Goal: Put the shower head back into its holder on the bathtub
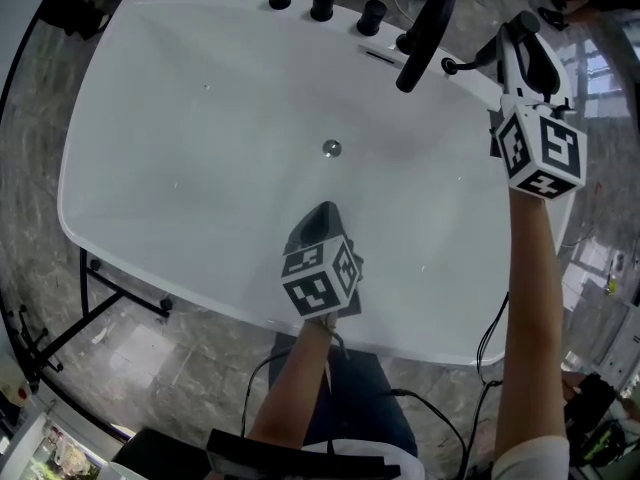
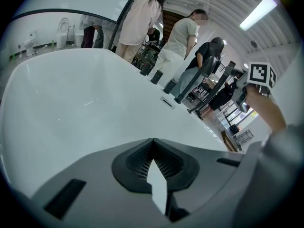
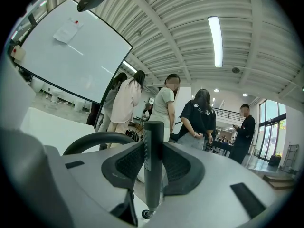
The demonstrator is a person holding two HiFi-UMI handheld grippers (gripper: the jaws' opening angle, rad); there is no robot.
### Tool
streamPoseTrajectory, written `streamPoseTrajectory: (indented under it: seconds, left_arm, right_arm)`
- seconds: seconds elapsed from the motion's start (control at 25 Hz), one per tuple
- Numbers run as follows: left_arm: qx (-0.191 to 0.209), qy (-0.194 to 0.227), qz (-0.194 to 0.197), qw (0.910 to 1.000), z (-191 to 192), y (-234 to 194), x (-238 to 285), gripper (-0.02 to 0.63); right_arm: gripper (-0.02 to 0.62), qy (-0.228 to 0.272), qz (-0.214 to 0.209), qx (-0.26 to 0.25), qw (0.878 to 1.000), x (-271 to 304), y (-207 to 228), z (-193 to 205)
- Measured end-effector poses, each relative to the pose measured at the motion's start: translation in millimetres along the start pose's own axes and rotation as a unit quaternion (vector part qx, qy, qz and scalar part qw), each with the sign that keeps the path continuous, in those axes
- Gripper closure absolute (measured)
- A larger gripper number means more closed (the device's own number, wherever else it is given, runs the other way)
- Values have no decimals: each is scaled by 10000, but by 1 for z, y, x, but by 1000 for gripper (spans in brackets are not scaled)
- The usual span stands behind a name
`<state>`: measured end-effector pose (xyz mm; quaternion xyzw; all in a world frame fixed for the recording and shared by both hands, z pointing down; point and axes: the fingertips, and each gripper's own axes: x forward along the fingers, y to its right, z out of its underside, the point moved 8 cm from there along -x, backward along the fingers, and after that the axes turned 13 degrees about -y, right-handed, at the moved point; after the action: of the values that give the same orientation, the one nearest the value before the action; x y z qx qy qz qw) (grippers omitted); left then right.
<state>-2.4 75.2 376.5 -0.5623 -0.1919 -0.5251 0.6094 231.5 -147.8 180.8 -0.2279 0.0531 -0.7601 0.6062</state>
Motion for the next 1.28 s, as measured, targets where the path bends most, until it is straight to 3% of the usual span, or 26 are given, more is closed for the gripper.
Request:
streamPoseTrajectory:
  seconds: [1.28]
  left_arm:
    - [-150, -70, -3, 9999, 4, -7, 6, 603]
  right_arm:
    - [471, -166, -126, -101, 9997, 22, -3, 14]
